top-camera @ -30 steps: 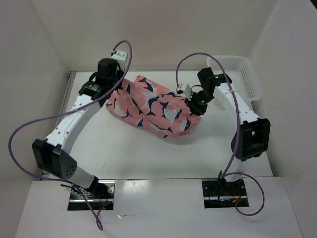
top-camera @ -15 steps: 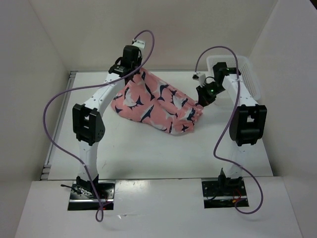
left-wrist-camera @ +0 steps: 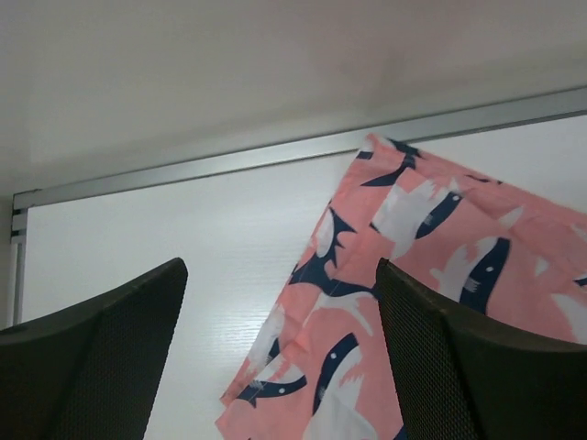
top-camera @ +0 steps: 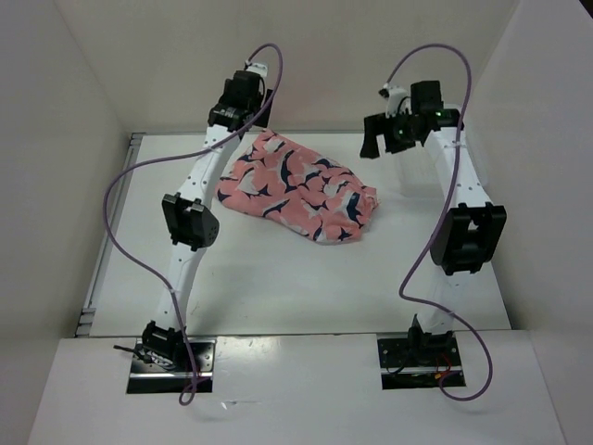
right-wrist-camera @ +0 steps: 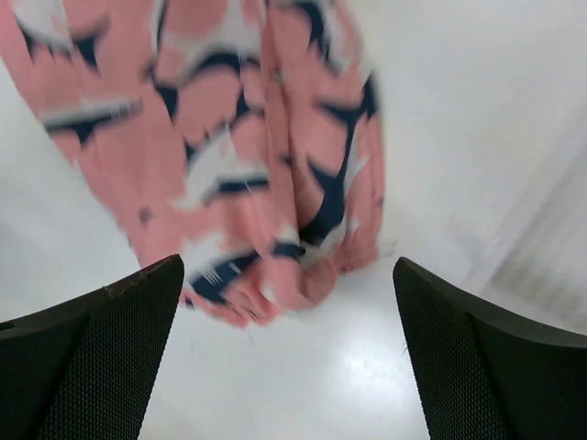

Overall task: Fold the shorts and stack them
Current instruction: Fold the shorts

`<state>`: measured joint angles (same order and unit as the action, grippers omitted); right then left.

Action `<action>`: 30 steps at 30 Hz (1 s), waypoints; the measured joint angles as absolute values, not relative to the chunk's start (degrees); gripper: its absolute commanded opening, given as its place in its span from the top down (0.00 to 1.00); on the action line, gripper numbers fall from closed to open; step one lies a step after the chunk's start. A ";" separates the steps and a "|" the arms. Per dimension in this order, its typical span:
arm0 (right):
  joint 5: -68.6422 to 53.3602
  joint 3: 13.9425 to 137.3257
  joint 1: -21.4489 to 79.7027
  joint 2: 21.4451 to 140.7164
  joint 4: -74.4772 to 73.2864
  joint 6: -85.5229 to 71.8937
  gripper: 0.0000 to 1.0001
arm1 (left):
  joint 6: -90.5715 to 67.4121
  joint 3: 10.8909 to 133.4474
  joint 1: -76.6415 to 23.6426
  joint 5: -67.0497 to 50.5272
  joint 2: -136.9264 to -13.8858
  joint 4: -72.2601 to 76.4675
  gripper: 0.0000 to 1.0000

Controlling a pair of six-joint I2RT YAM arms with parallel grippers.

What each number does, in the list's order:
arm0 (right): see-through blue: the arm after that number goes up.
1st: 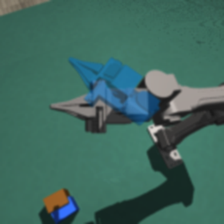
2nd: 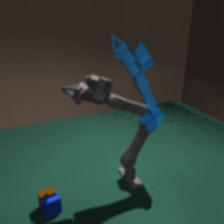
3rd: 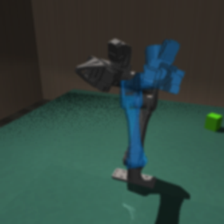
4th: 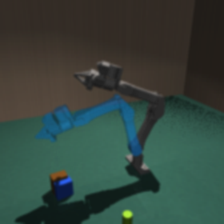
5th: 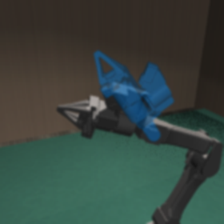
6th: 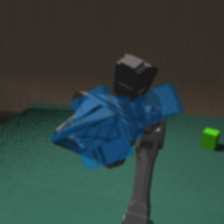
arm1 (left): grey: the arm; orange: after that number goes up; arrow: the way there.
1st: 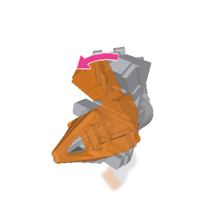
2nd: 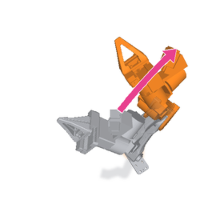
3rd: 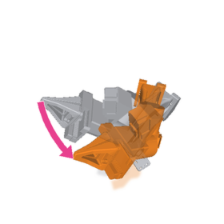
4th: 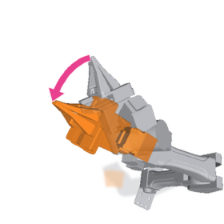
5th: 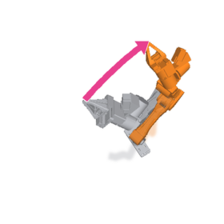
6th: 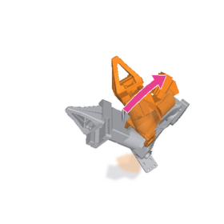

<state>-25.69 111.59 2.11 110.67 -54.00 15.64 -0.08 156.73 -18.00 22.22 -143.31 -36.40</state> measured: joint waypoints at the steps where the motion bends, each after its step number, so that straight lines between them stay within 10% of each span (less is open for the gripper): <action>1: -25.21 112.79 2.15 109.95 -51.51 13.72 0.00 | -0.12 160.07 -17.61 22.22 -144.94 -39.13 0.09; 7: -13.54 114.96 7.84 104.31 -42.48 12.19 0.17 | -0.12 169.12 -12.45 17.45 -147.68 -55.77 0.08; 12: -9.96 102.48 19.81 101.54 -41.04 17.72 0.60 | -0.08 170.01 -5.76 8.78 -149.40 -66.41 0.00; 23: -7.46 87.29 26.48 105.91 -44.31 23.24 0.83 | -0.21 165.29 -5.34 -0.80 -155.81 -72.79 0.00; 30: -4.80 87.57 26.41 112.16 -42.46 22.96 0.89 | -0.32 156.44 -7.11 -0.25 -156.35 -72.73 0.52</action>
<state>-4.80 87.57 26.41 112.16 -42.46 22.96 -0.32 156.44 -7.11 -0.25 -156.35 -72.73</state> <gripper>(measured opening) 0.114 0.564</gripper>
